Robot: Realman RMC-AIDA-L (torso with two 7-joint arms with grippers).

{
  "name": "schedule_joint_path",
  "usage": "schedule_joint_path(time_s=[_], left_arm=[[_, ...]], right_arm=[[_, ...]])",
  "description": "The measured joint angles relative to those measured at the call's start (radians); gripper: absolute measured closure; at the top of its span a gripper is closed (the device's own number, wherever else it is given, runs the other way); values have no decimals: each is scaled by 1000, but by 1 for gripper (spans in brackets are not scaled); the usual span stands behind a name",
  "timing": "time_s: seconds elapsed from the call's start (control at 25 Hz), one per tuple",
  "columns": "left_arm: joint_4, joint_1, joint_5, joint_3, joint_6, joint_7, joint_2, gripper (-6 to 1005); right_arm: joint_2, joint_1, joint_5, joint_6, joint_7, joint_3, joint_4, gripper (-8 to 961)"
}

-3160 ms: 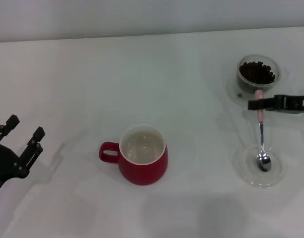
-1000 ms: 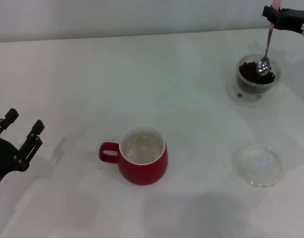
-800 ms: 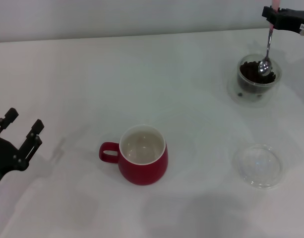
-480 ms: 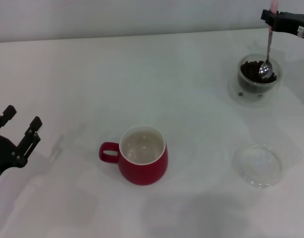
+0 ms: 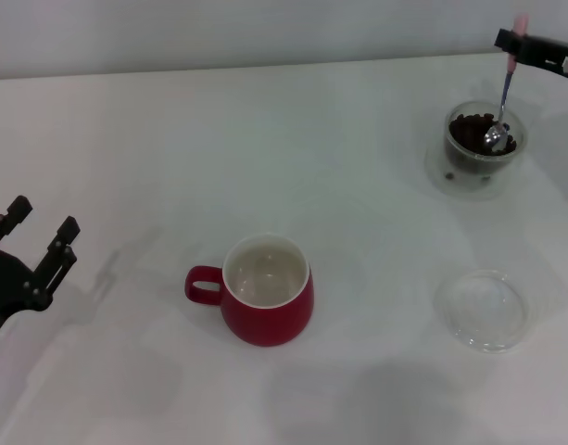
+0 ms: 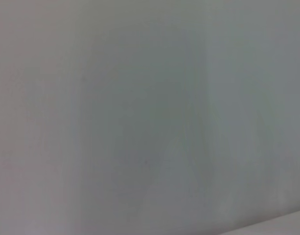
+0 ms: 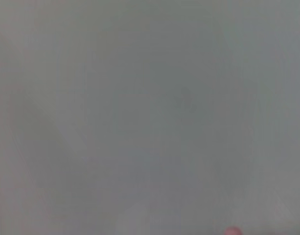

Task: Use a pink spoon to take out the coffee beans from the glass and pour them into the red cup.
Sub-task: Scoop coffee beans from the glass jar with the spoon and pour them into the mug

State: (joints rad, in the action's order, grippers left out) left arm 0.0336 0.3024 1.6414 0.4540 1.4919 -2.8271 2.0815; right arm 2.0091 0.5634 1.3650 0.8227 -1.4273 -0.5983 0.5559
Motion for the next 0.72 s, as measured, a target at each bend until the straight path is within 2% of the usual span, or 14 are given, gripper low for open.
schedule_joint_path(time_s=[0.28,0.56,0.72], left_arm=[[1,0,0,0,-6,0,0,404],[2,0,0,0,-10,0,0,404],[2,0,0,0,-10,0,0,403]], right_arm=[[-13,-4,-3,8,100,0,-15,808],[-45,-7,-6,30,200,-2,-80,808],[-51,-6,0,37,227,1,-104,808]])
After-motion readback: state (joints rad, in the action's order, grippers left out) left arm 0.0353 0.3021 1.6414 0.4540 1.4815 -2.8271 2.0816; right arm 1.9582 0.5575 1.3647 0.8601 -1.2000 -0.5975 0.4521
